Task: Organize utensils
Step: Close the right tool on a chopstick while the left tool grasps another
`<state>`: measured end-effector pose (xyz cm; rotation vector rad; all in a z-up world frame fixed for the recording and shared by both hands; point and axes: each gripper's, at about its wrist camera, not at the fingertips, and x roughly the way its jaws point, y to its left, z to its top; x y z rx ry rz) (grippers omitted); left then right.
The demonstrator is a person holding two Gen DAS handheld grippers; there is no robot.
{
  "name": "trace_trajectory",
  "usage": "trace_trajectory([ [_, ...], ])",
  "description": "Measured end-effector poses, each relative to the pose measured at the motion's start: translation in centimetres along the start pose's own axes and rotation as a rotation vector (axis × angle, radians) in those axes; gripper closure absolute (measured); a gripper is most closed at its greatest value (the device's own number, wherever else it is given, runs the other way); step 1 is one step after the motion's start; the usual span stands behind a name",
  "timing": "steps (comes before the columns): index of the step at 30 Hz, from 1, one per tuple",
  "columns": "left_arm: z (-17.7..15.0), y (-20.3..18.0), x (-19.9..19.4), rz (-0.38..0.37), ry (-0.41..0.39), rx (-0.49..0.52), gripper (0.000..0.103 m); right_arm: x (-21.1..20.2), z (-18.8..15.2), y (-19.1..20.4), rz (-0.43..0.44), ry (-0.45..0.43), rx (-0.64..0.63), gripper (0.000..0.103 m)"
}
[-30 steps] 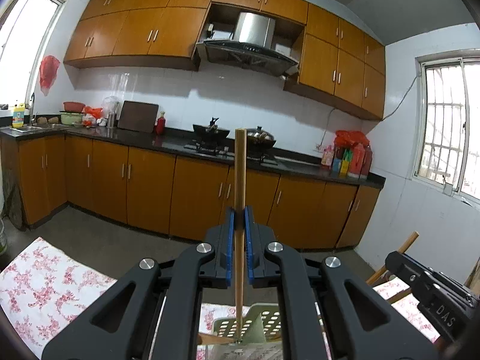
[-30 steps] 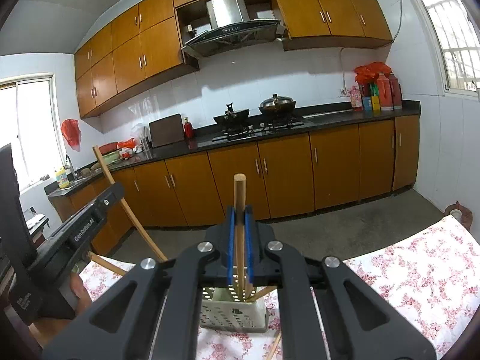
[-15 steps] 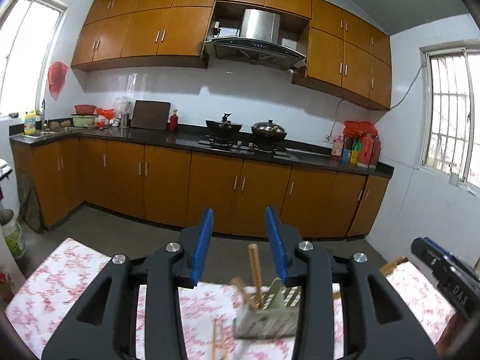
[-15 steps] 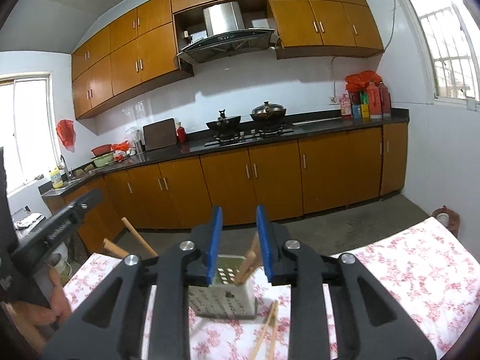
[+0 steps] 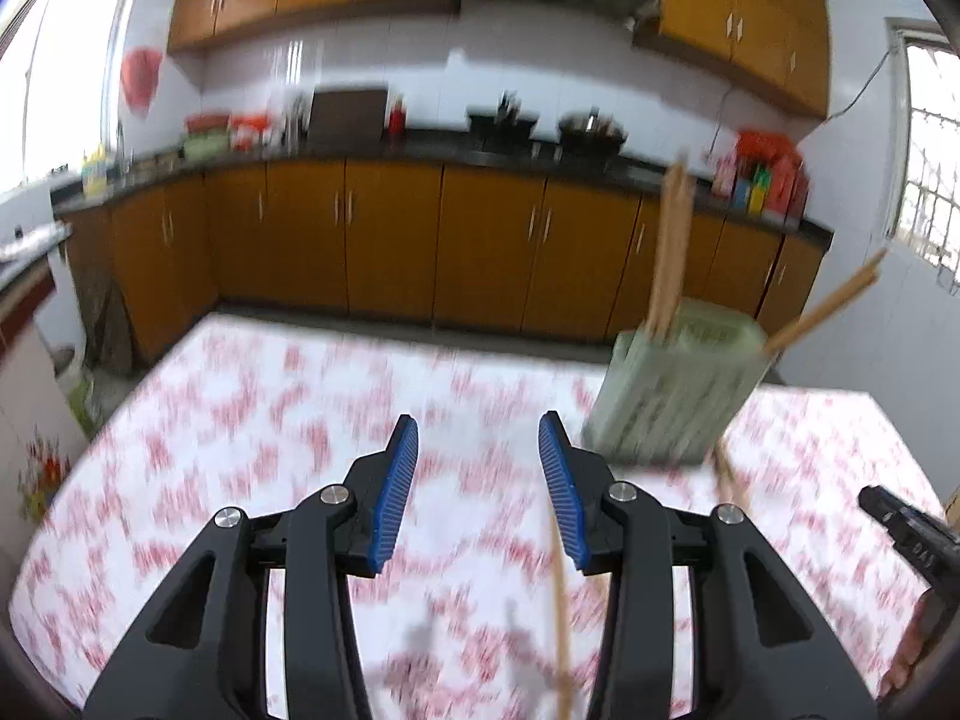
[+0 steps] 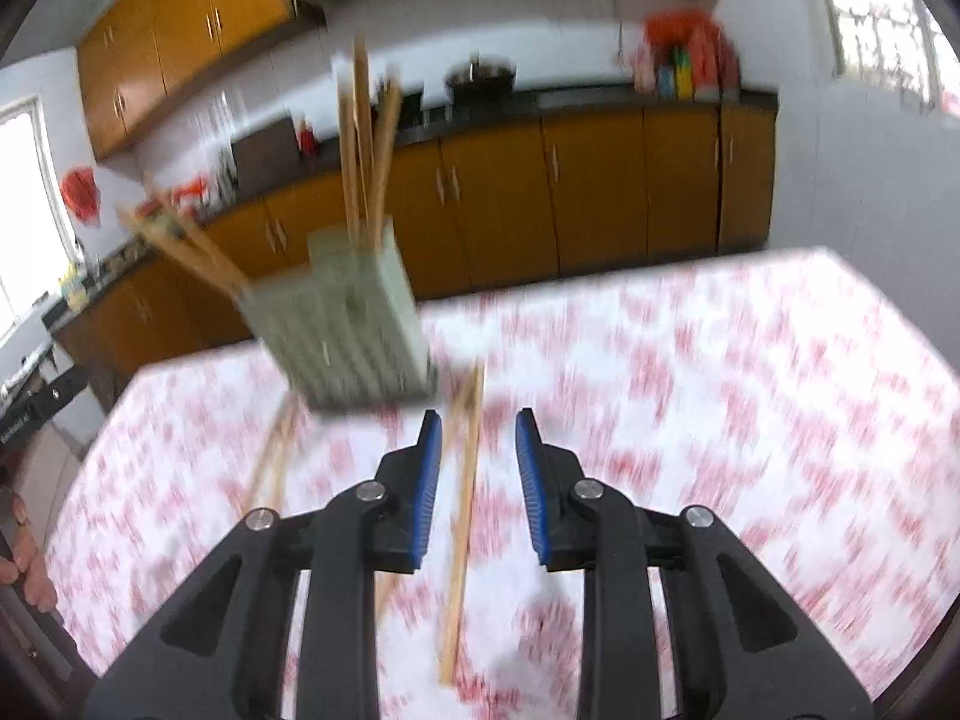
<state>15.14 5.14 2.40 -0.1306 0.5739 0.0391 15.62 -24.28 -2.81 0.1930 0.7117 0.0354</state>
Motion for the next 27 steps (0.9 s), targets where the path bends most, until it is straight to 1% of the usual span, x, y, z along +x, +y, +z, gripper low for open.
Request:
trace_trajectory([
  [2, -1.3, 0.5, 1.1, 0.007, 0.05, -0.004, 0.06, 2.0, -1.7, 0.5, 0.012, 0.081, -0.018, 0.077],
  [5, -2.7, 0.9, 1.9, -0.001, 0.094, 0.0, 0.06, 3.9, -3.4, 1.5, 0.01, 0.147, -0.048, 0.078],
  [7, -3.4, 1.0, 2.2, -0.007, 0.108, 0.01, 0.06, 4.7, -4.4, 2.0, 0.0, 0.171, -0.064, 0.078],
  [11, -4.3, 0.7, 2.6, -0.026, 0.131, 0.031, 0.06, 5.9, -4.9, 1.7, -0.022, 0.2, -0.062, 0.078],
  [13, -4.7, 0.5, 2.8, -0.033, 0.141, 0.035, 0.06, 6.1, -4.9, 1.8, -0.033, 0.196, -0.067, 0.079],
  [14, -5.0, 0.4, 2.8, -0.035, 0.145, 0.035, 0.06, 6.1, -4.7, 1.7, -0.039, 0.196, -0.074, 0.082],
  [15, -5.2, 0.3, 3.0, -0.037, 0.152, 0.036, 0.06, 6.1, -4.8, 1.8, -0.051, 0.193, -0.085, 0.09],
  [16, -5.3, 0.2, 3.2, -0.039, 0.158, 0.037, 0.06, 6.2, -4.7, 1.8, -0.063, 0.19, -0.091, 0.095],
  [19, -5.8, -0.2, 3.5, -0.05, 0.173, 0.042, 0.06, 6.5, -4.3, 0.9, -0.097, 0.18, -0.062, 0.095],
  [21, -6.0, -0.5, 3.6, -0.062, 0.183, 0.048, 0.06, 6.6, -3.9, -0.4, -0.123, 0.171, -0.016, 0.095],
  [24, -6.5, -0.9, 4.0, -0.09, 0.206, 0.056, 0.06, 6.7, -3.1, -3.4, -0.192, 0.157, 0.094, 0.095],
  [27, -7.1, -1.8, 4.6, -0.123, 0.244, 0.072, 0.06, 6.7, -2.7, -5.3, -0.202, 0.155, 0.162, 0.095],
])
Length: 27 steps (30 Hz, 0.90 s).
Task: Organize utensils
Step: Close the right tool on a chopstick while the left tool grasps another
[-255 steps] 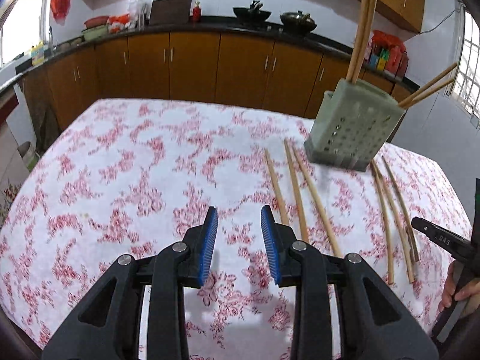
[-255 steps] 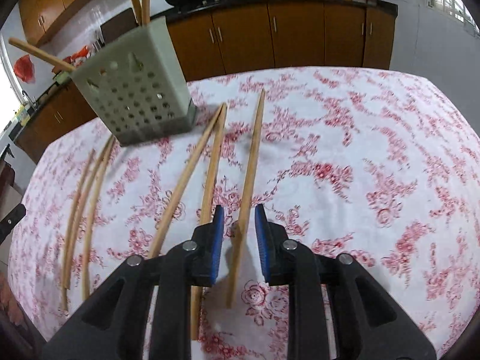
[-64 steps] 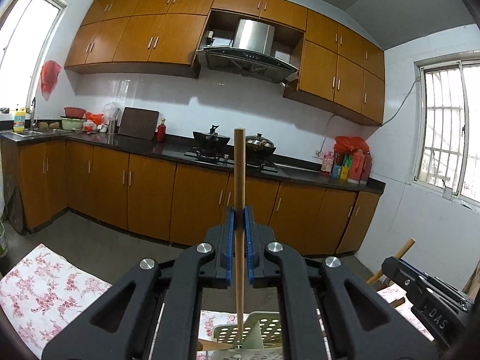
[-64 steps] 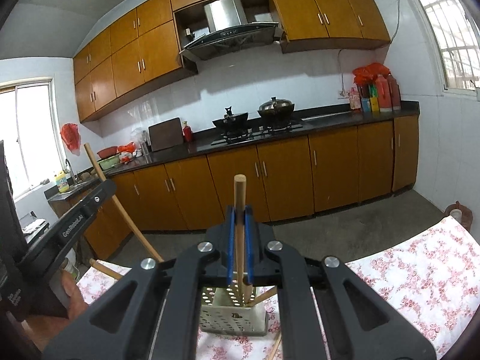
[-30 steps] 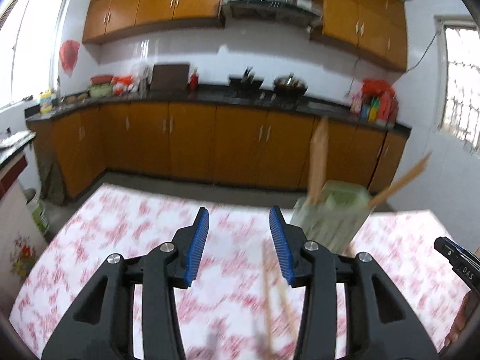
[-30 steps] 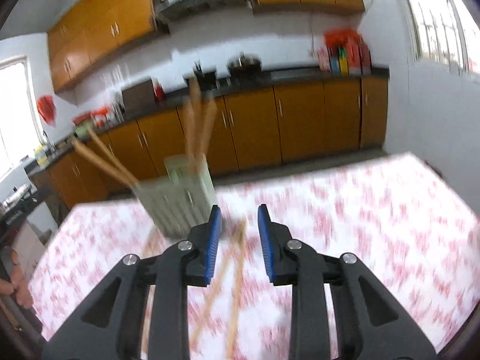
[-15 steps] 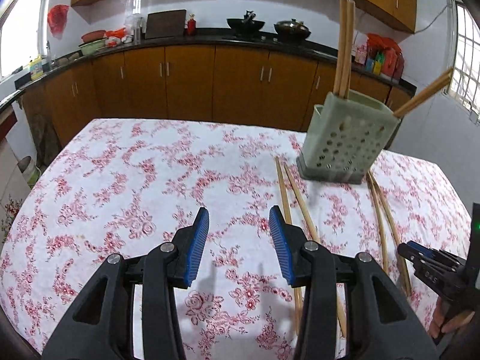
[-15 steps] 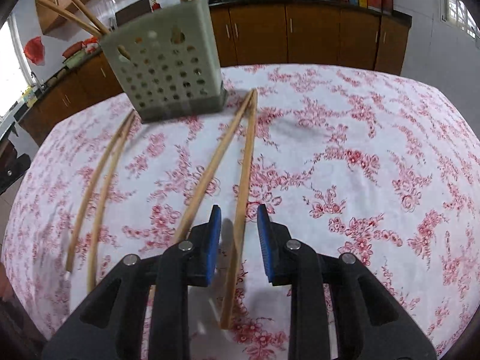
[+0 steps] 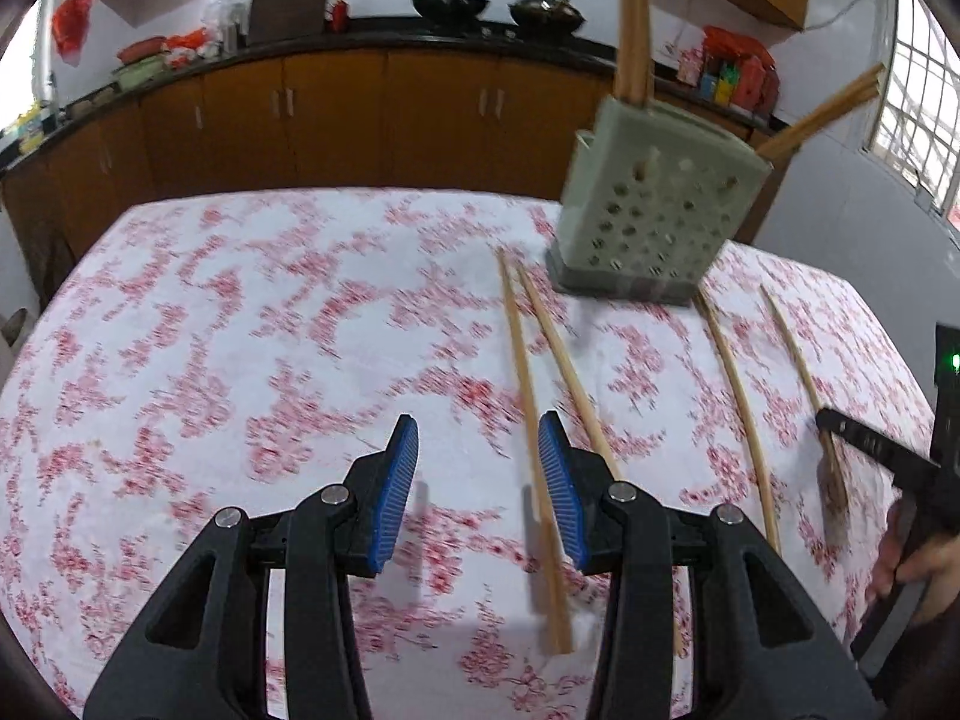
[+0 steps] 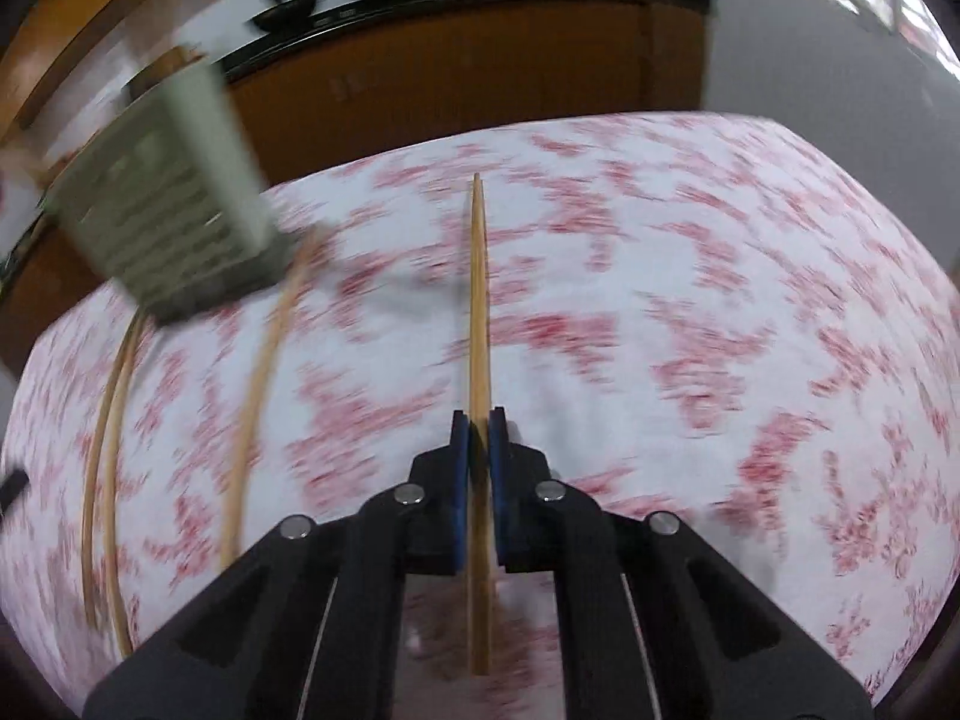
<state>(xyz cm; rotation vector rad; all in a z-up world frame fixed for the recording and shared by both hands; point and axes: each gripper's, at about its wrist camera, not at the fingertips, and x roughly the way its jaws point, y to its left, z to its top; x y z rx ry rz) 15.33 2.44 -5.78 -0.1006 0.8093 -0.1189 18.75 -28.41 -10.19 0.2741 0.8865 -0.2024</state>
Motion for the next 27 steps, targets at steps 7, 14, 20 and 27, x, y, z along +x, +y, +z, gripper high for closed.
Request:
trace_trajectory([
  [7, -0.6, -1.9, 2.2, -0.021, 0.069, 0.022, 0.07, 0.1, -0.4, 0.5, -0.022, -0.018, -0.048, 0.095],
  [14, -1.2, -3.0, 4.0, 0.03, 0.094, 0.052, 0.082, 0.0, -0.4, 0.7, -0.016, -0.014, -0.059, 0.095],
  [20, -0.8, -1.5, 4.4, 0.09, 0.085, 0.034, 0.095, -0.3, -0.7, 1.7, 0.017, -0.012, -0.088, 0.095],
  [27, 0.6, 3.0, 4.8, 0.169, 0.076, -0.041, 0.095, -0.1, -0.7, 3.2, 0.043, -0.015, -0.133, 0.095],
])
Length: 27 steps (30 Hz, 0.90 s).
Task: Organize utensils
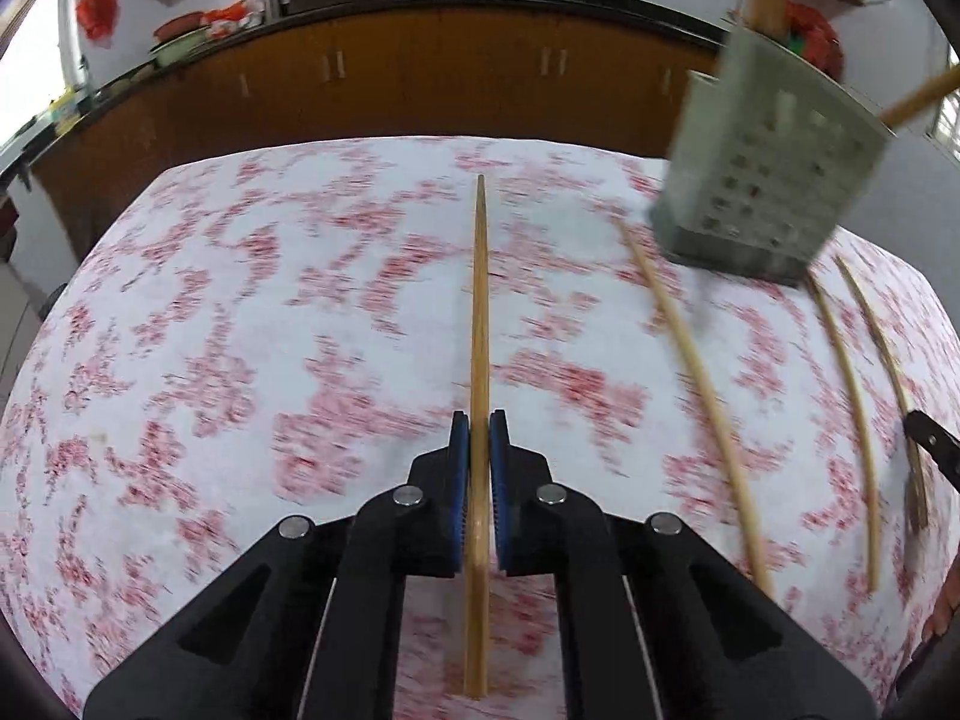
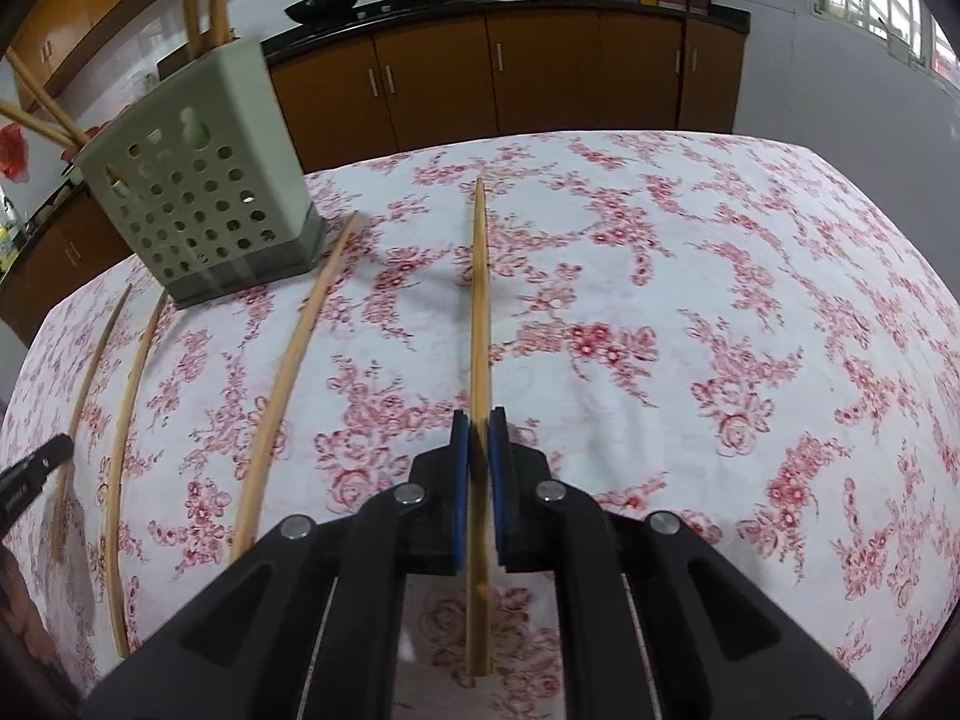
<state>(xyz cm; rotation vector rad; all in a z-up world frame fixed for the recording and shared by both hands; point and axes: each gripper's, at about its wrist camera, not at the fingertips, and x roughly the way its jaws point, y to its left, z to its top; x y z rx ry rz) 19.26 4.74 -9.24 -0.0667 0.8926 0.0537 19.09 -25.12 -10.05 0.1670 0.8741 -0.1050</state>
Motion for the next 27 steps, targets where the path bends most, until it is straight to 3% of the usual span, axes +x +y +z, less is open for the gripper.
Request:
trace_trajectory([
  [6, 0.11, 0.26, 0.11, -0.036, -0.015, 0.048, 0.095, 0.18, 0.11, 0.33, 0.003, -0.006, -0.025, 0.095],
  [27, 0.06, 0.67, -0.1, -0.058, -0.016, 0.032, 0.093, 0.35, 0.17, 0.24, 0.004, -0.004, -0.025, 0.095],
])
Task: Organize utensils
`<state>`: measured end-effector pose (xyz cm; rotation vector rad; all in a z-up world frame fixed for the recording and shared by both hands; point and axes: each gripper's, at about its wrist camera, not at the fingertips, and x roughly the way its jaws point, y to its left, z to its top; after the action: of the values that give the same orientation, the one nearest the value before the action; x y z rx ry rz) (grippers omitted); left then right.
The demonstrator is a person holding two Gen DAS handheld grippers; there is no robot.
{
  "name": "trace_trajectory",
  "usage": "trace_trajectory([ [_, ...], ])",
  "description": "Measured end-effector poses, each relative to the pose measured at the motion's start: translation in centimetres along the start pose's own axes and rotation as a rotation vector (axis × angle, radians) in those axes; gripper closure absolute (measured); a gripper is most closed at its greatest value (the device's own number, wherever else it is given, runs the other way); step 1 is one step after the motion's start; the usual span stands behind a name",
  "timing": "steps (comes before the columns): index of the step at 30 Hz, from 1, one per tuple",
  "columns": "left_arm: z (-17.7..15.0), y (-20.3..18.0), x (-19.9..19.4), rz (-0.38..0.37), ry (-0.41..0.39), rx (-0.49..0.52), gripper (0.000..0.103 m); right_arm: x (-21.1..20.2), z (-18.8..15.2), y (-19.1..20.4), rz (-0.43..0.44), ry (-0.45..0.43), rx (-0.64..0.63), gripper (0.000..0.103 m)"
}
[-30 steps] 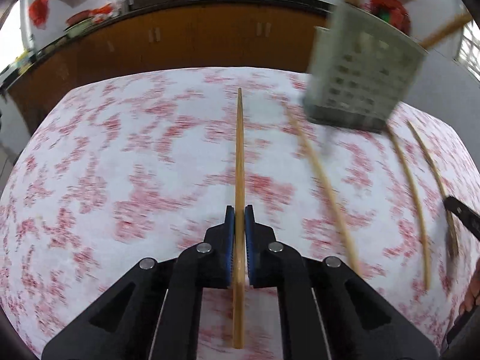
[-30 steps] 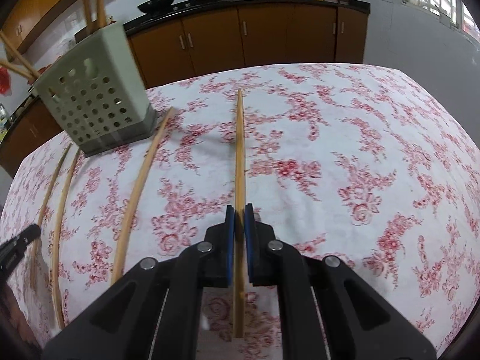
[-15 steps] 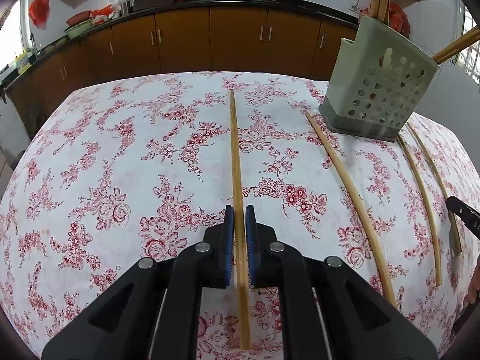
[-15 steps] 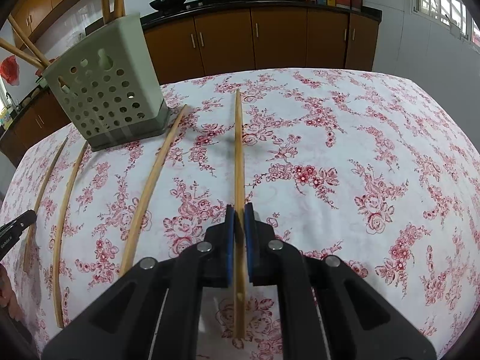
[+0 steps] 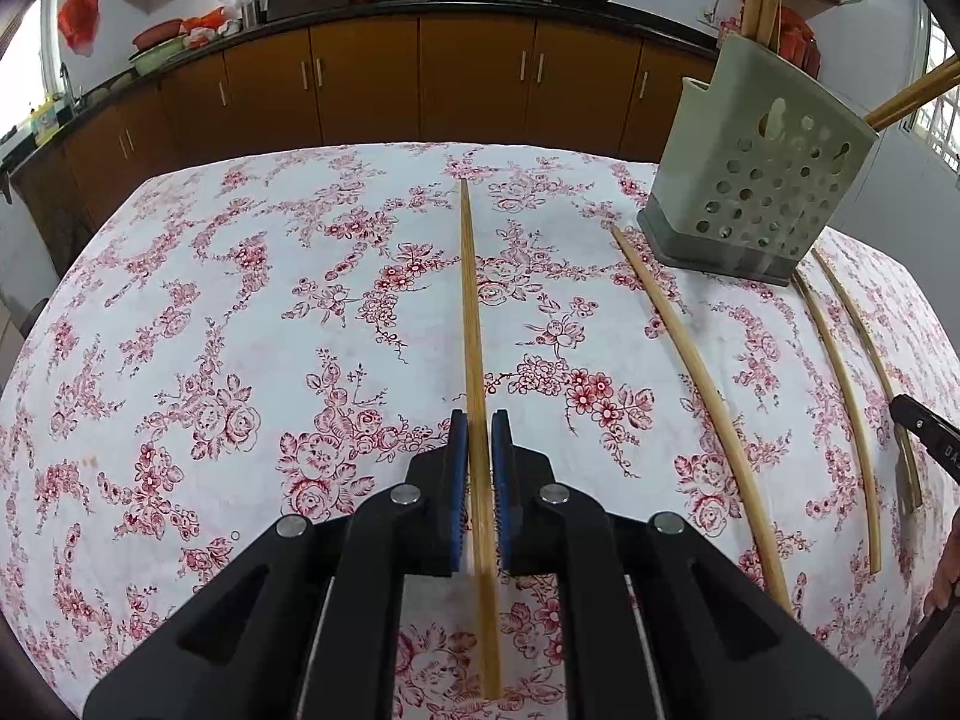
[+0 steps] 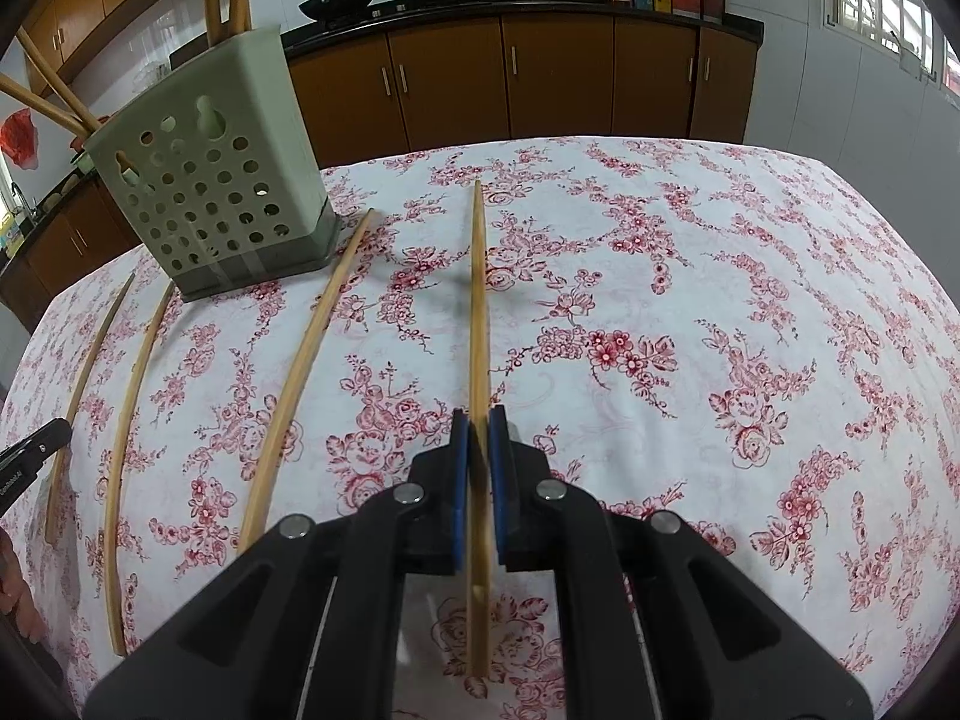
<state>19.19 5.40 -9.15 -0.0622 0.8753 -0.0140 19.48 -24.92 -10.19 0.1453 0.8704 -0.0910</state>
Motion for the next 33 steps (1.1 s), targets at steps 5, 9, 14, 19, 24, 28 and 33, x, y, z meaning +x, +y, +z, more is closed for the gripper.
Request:
trace_trajectory([
  [5, 0.0, 0.2, -0.1, -0.003, 0.0, -0.003, 0.093, 0.0, 0.0, 0.0, 0.0, 0.0, 0.0, 0.095],
  [9, 0.0, 0.1, -0.1, -0.003, 0.0, -0.003, 0.093, 0.0, 0.0, 0.0, 0.0, 0.0, 0.0, 0.095],
  [14, 0.0, 0.2, -0.1, -0.002, 0.0, -0.003, 0.093, 0.0, 0.0, 0.0, 0.0, 0.0, 0.0, 0.095],
  [19, 0.0, 0.2, -0.1, -0.002, 0.001, -0.003, 0.093, 0.0, 0.0, 0.0, 0.0, 0.0, -0.001, 0.095],
  [24, 0.0, 0.0, 0.0, 0.01, 0.002, 0.007, 0.093, 0.0, 0.0, 0.3, -0.023, 0.001, -0.021, 0.094],
  [28, 0.0, -0.3, 0.0, 0.025, 0.003, 0.019, 0.093, -0.1, -0.1, 0.5, -0.033, 0.0, -0.031, 0.094],
  [33, 0.0, -1.0, 0.1, 0.063, 0.005, 0.053, 0.092, -0.1, -0.1, 0.6, -0.041, 0.0, -0.039, 0.094],
])
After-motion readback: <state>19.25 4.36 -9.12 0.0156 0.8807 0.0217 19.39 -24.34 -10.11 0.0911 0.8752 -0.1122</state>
